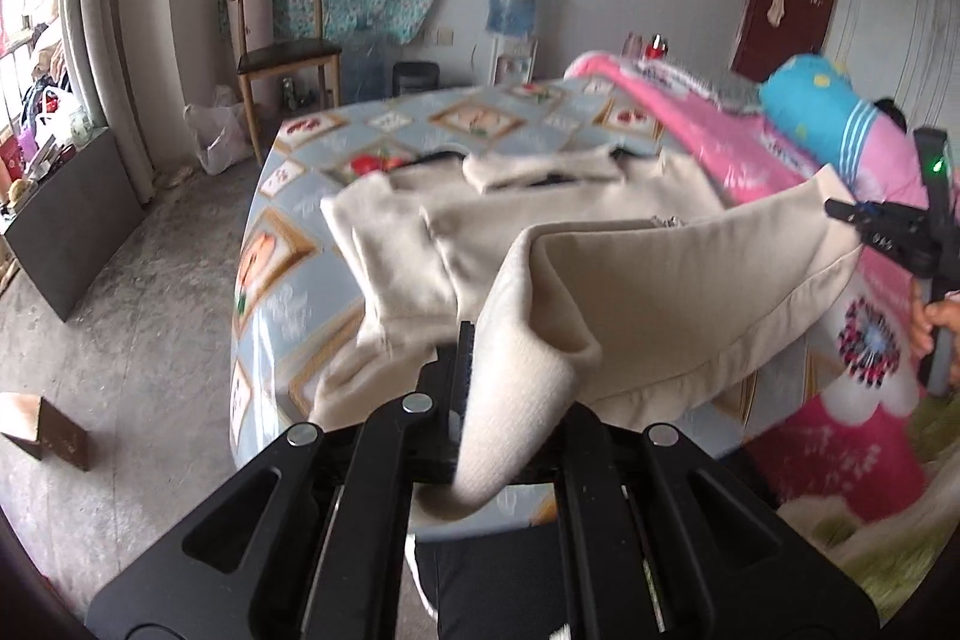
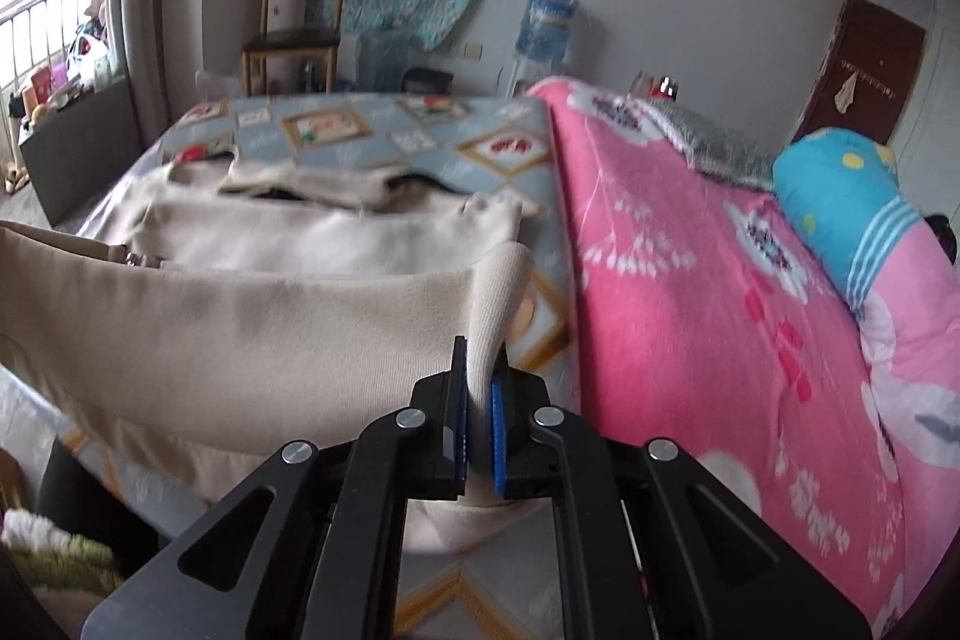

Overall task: Fold large clothes
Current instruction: 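Fold the lifted jacket side over the body with both grippers, then open them, then press and smooth the folded jacket bundle with both open grippers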

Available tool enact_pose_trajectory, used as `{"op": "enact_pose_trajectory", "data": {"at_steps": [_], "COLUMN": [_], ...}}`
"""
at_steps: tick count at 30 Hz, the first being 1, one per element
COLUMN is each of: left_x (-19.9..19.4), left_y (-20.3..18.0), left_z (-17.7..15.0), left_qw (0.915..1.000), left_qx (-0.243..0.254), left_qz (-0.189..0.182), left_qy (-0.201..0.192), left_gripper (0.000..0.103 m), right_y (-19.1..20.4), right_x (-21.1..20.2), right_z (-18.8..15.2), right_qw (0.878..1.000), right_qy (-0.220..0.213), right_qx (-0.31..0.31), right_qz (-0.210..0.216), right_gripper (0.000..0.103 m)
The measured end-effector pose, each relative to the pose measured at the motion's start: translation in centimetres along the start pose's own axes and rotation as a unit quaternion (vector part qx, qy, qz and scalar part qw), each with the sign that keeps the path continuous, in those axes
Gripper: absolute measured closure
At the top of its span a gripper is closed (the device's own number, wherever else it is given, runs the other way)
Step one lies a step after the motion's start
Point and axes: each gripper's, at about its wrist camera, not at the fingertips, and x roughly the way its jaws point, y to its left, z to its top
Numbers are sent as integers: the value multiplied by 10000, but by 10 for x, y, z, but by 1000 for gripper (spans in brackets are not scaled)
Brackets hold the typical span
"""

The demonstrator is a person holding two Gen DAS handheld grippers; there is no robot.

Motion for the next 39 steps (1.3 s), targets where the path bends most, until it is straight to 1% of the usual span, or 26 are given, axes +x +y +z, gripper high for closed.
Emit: {"op": "enact_pose_trajectory", "data": {"at_steps": [3, 6, 8, 11, 13, 15, 16, 17, 18, 19, 20, 21, 23, 24, 25, 27, 28, 30, 32, 33, 34, 36, 37, 39], "left_x": [12, 34, 54, 96, 130, 181, 199, 233, 253, 275, 288, 296, 292, 283, 273, 255, 243, 217, 195, 184, 176, 171, 173, 184], "left_y": [12, 26, 36, 55, 72, 95, 103, 116, 123, 131, 135, 139, 154, 163, 172, 186, 193, 192, 178, 163, 146, 120, 110, 105], "left_z": [30, 69, 99, 145, 168, 182, 183, 179, 172, 162, 154, 146, 142, 144, 145, 150, 153, 157, 155, 149, 139, 118, 104, 77], "left_qw": [9999, 9996, 9991, 9994, 9998, 9996, 9988, 9961, 9934, 9887, 9854, 9832, 9823, 9824, 9832, 9844, 9846, 9864, 9913, 9939, 9950, 9943, 9926, 9880], "left_qx": [22, 76, 189, 152, 58, -184, -307, -452, -545, -669, -738, -811, -1120, -1278, -1342, -1355, -1433, -1473, -1215, -988, -775, -488, -447, -527], "left_qz": [-41, -67, 36, 34, 62, 59, 56, 43, 45, 18, 18, 41, -6, 22, 159, 509, 556, 432, 164, -34, -215, -392, -433, -443], "left_qy": [-147, -262, -376, -320, -154, 226, 388, 759, 1012, 1338, 1531, 1632, 1499, 1363, 1229, 999, 831, 594, 470, 496, 589, 858, 1043, 1380], "left_gripper": [98, 98, 98, 98, 98, 98, 98, 98, 98, 98, 93, 83, 73, 72, 72, 75, 75, 75, 75, 75, 75, 74, 74, 74], "right_y": [-3, -9, -10, -5, -1, 4, 8, 13, 18, 21, 21, 17, -1, -9, -24, -44, -53, -65, -56, -43, -32, -10, -1, 11], "right_x": [23, 60, 83, 132, 172, 210, 231, 260, 280, 301, 318, 325, 319, 314, 305, 286, 274, 238, 198, 180, 168, 153, 152, 163], "right_z": [25, 68, 95, 140, 161, 168, 167, 162, 157, 149, 141, 136, 136, 137, 140, 142, 140, 135, 121, 108, 96, 66, 52, 16], "right_qw": [9999, 9993, 9988, 9986, 9986, 9983, 9976, 9960, 9939, 9906, 9872, 9860, 9888, 9893, 9901, 9909, 9909, 9907, 9900, 9896, 9889, 9851, 9834, 9801], "right_qy": [-118, -241, -274, -262, -139, 89, 276, 574, 793, 1080, 1354, 1456, 1343, 1295, 1249, 1160, 1092, 872, 651, 623, 645, 834, 970, 1431], "right_qx": [8, 49, 76, 29, -31, -35, -72, -118, -153, -177, -159, -92, 166, 299, 493, 680, 792, 987, 882, 653, 476, 212, 130, 50], "right_qz": [85, 273, 392, 463, 501, 576, 626, 673, 747, 826, 827, 807, 637, 597, 417, -2, -25, 341, 883, 1120, 1254, 1491, 1530, 1372], "right_gripper": [97, 97, 97, 97, 97, 97, 97, 97, 97, 97, 92, 87, 73, 70, 68, 68, 68, 68, 68, 68, 68, 68, 68, 68]}}
